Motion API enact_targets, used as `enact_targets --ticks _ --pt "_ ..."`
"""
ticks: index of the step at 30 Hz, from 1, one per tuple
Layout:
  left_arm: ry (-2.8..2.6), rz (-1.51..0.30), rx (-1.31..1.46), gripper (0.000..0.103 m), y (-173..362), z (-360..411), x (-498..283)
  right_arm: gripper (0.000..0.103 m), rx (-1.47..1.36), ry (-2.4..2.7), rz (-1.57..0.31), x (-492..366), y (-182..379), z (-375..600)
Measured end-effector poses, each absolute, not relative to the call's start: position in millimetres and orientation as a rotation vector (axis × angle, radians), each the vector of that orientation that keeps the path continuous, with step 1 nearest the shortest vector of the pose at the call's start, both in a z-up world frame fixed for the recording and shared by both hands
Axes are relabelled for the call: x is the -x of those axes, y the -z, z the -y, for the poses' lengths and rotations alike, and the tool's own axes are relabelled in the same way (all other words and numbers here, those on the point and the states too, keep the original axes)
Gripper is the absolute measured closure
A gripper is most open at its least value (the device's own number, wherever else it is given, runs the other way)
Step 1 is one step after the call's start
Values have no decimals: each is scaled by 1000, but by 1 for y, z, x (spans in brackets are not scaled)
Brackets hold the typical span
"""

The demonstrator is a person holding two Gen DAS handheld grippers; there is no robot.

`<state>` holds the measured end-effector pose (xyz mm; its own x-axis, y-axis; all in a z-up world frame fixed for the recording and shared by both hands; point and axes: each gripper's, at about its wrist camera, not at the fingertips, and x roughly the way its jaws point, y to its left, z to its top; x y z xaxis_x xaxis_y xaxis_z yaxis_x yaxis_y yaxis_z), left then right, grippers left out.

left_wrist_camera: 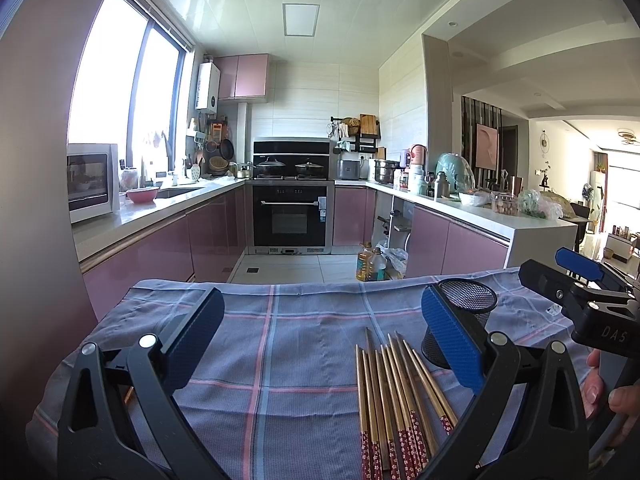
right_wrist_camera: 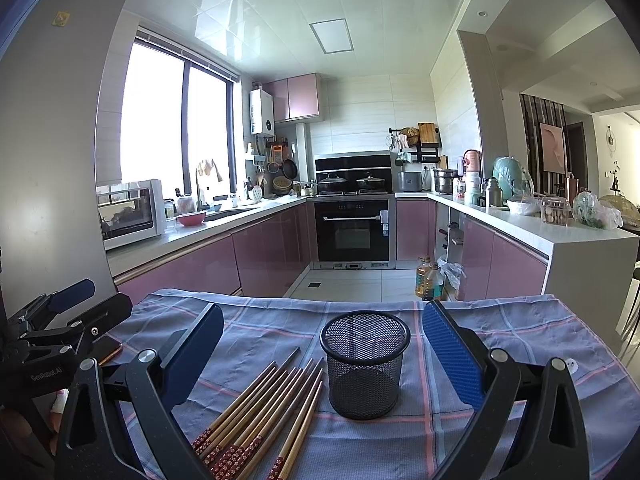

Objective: Organize utensils

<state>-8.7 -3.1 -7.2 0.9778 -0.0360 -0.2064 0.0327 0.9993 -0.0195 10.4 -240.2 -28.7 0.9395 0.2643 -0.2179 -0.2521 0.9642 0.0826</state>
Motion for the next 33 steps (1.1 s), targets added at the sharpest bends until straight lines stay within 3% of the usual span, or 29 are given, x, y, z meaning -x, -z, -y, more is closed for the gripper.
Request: enact_targets --ticks 17,24,26,28,32,33 --pt "45 -237 9 6 12 4 1 7 -55 -290 -263 -13 32 242" --pt "87 -381 -27 6 34 5 -25 7 -38 -335 -407 -26 56 237" --pt "104 -440 -37 6 45 4 -36 10 -23 -347 -462 -31 66 233" --pt "119 -510 -49 6 58 4 -48 20 -5 -352 -527 -38 78 228" --pt "134 -634 -80 16 85 6 -71 35 32 -357 -680 -58 105 217" --pt "133 -658 -84 21 92 6 -76 43 34 -358 -712 -63 111 214"
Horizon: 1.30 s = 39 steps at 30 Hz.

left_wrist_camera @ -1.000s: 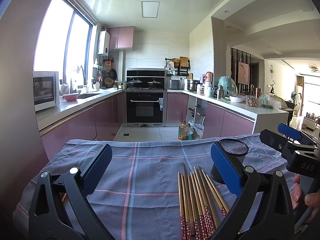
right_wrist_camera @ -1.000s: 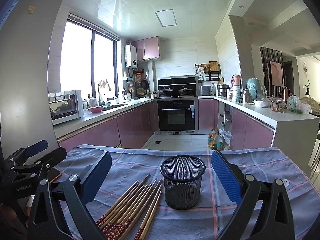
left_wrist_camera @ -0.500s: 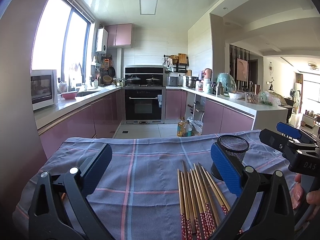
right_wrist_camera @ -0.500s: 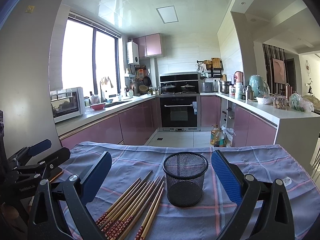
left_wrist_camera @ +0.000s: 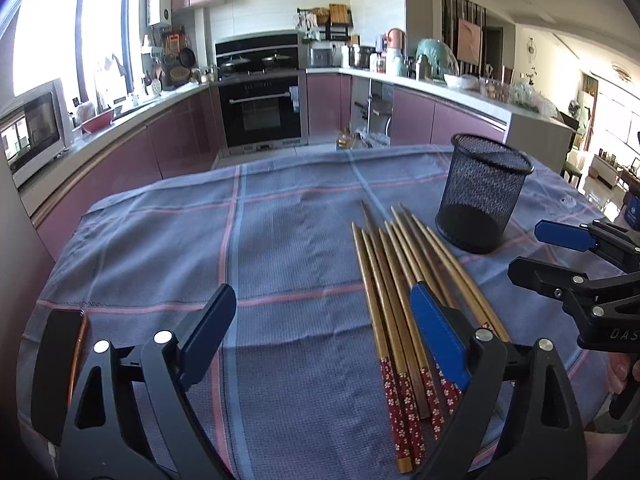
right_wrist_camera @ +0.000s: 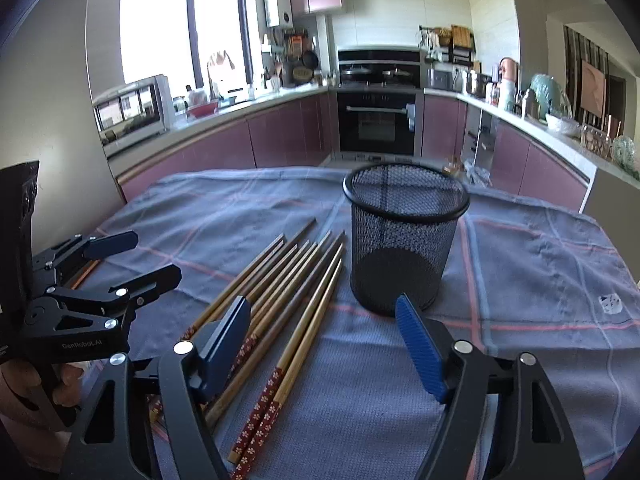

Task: Organize utensils
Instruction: 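Lower the left tool onto a wooden chopstick and close it while the right tool grasps another, then lift the left tool's chopstick upright over the mesh cup while the right tool lifts its own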

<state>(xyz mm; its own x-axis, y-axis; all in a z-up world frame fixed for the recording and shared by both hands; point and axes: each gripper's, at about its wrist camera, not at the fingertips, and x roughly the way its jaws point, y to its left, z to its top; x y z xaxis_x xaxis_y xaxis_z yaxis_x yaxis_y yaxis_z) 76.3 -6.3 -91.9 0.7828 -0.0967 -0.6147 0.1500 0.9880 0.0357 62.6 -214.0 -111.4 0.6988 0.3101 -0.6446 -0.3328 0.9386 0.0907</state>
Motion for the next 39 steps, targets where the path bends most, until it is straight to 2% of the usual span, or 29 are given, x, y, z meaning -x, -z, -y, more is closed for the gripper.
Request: enact_targets --ticks 4,8,10,15,17,21,25,27,28,30,31,33,39 --pt "149 -723 -109 25 113 9 -94 54 28 -349 -792 -74 129 214" --pt "178 -762 -136 28 119 16 -101 59 28 -350 -839 -77 139 213" --pt "189 -781 -155 29 121 20 -106 60 32 -353 -851 -79 141 211" --pt "211 -834 -173 39 129 24 -117 60 47 -364 -878 -84 141 210" --pt "224 -844 -161 40 130 22 -119 60 58 -366 -884 -85 142 209" --pt "250 -874 -131 47 135 18 -129 65 89 -353 -886 -87 142 204" --pt "261 -891 -135 50 136 21 -137 71 104 -350 -893 -94 142 199" --pt "267 -897 -134 58 136 24 -142 76 101 -358 -895 -97 142 198" --pt "269 -899 -133 59 135 25 -145 82 94 -366 -898 -99 142 197" --pt "282 -905 -127 71 135 29 -151 93 63 -389 -907 -101 142 199" --pt "283 -907 -118 75 133 29 -149 94 53 -393 -909 -101 142 201" --pt "297 -914 -95 92 132 31 -152 96 27 -399 -913 -101 142 203" --pt "298 -913 -38 95 128 29 -152 97 -25 -425 -889 -95 135 215"
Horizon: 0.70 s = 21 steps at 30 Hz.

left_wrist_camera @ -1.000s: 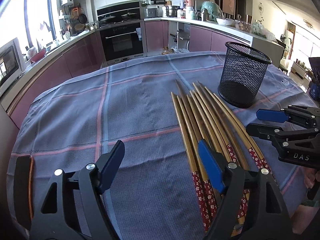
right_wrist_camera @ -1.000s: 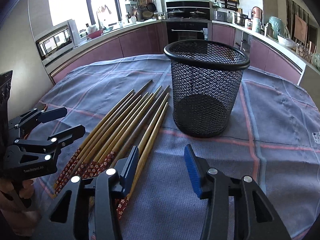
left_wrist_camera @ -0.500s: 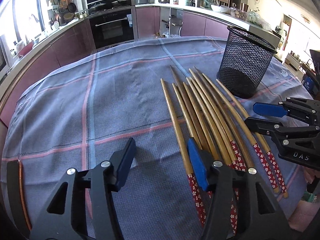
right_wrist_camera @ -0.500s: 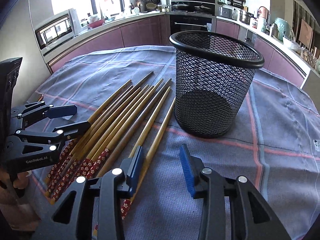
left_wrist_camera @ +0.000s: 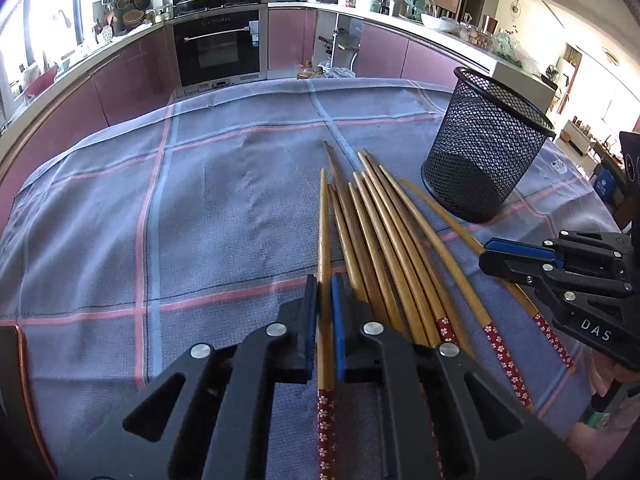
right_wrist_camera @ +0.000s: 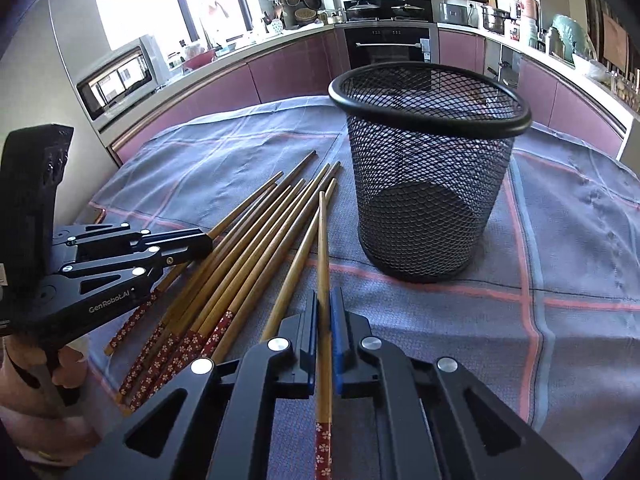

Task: Organize utensils
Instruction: 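Lift the left tool's chopstick upright over the mesh cup while the right tool lifts its own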

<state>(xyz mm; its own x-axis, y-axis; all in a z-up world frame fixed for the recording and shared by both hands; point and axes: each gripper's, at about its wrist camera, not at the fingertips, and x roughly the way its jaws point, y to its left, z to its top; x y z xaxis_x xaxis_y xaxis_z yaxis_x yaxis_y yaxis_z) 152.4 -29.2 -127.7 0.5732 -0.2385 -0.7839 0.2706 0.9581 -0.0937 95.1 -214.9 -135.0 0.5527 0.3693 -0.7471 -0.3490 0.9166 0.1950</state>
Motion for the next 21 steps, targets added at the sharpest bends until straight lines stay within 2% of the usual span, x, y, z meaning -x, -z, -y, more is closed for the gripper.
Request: enact_targets --ticks 6,21 --pt "350 -874 16 95 106 19 -141 97 -56 -484 -812 -81 112 226" --pt "539 -642 93 95 -7 13 -99 97 -131 -547 -566 -64 40 262"
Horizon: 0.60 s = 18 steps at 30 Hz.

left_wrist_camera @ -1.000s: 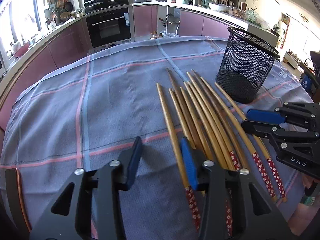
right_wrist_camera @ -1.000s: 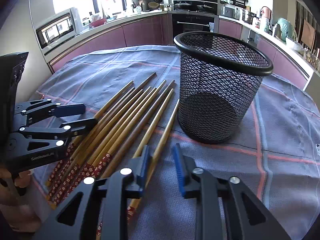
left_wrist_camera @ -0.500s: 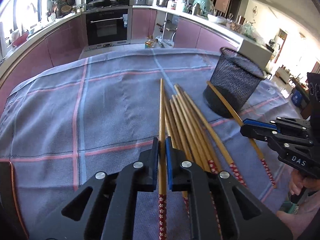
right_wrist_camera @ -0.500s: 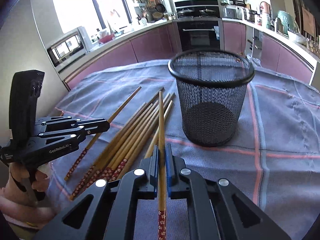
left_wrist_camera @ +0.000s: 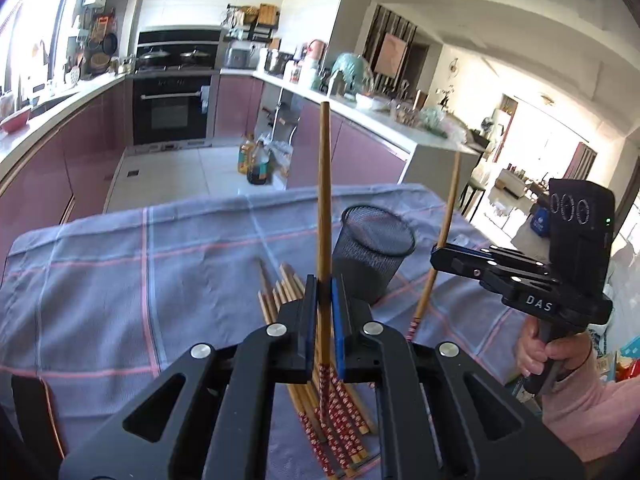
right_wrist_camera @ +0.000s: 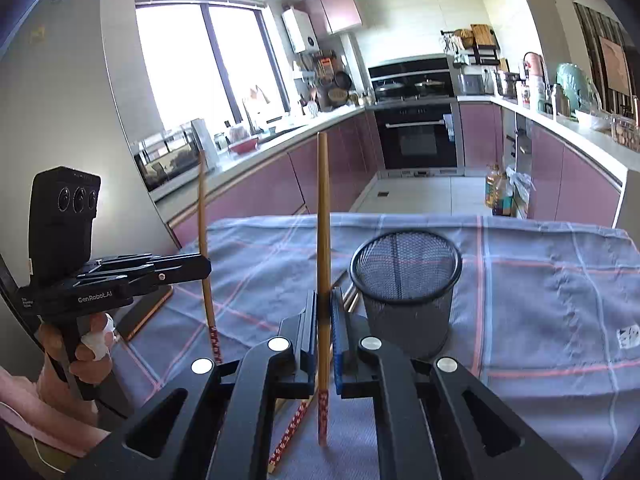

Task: Organize utensils
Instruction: 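Lift the left tool's chopstick upright over the mesh cup while the right tool lifts its own, then lower the left tool's chopstick into the mesh cup and open while the right tool does likewise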

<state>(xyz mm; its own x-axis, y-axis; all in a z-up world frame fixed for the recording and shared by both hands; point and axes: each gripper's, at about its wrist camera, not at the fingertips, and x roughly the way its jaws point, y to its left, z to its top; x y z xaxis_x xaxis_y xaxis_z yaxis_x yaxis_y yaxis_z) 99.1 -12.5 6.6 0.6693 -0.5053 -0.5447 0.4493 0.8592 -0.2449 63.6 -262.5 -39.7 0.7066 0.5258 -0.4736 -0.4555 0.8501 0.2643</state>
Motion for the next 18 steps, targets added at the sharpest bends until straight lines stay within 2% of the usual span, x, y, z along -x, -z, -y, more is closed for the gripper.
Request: enact_targets --ticks 12,18 --pt "606 -480 150 95 -84 38 -115 97 -128 -551 -407 -82 -26 288" --pt "622 -440 136 95 -109 65 -132 97 -112 -517 -368 -101 -41 298"
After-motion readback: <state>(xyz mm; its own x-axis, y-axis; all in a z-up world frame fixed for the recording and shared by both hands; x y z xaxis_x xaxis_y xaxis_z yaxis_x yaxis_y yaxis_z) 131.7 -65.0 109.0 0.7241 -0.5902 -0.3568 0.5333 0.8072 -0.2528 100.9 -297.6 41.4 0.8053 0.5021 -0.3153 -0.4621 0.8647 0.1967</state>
